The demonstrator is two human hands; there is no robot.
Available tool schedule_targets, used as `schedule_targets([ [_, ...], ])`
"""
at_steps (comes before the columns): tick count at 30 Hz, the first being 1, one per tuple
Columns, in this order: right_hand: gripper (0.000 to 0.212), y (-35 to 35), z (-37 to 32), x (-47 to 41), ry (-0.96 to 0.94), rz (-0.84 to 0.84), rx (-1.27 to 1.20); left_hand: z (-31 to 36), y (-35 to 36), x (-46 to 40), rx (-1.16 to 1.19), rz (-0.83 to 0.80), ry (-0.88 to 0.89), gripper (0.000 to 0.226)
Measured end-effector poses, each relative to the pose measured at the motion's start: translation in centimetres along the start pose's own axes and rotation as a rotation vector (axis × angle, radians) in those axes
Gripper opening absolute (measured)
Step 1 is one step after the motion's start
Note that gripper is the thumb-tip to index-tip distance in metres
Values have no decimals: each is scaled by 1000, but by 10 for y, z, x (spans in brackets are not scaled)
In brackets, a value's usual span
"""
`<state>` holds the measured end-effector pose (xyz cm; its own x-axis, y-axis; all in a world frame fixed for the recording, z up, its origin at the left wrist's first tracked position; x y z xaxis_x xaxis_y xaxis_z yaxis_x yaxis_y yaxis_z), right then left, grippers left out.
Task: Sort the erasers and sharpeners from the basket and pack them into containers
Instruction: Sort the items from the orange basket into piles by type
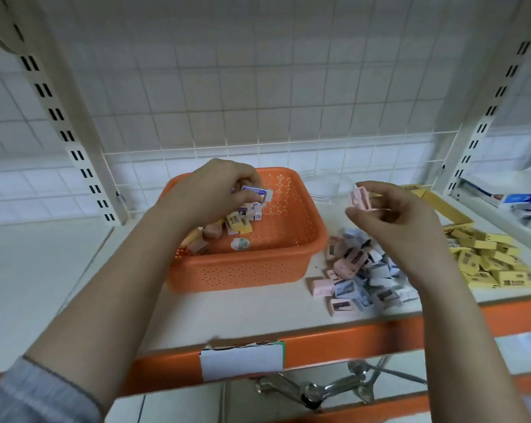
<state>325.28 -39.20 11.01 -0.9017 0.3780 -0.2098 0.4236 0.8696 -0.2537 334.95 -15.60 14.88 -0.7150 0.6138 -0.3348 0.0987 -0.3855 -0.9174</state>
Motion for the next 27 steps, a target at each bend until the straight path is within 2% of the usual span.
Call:
schedule_targets([
  [3,32,-21,15,4,32,85,31,34,3,7,2,111,47,11],
  [7,23,-39,40,13,70,155,109,59,19,14,161,204,111,8],
  [10,22,-36,57,20,42,158,297,67,30,21,207,265,80,11],
  [14,37,-26,68,28,-44,112,535,70,38,31,216,322,36,13],
  [21,46,-15,71,36,-71,105,583,65,42,33,293,366,12,14],
  [27,42,-19,76,40,-69,108,520,74,39,22,322,399,56,15],
])
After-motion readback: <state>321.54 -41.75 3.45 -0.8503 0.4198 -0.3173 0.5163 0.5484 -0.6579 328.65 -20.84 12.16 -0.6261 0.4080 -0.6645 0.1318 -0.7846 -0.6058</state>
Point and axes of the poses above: each hand's wrist, its own x-axis away from the middle knuckle, its own y-axis out of the palm, z = x × y, the point moved 3 cm from there along -x, towards the middle knuckle, and after that the axes turned 9 degrees about y, right-handed, at the moved point
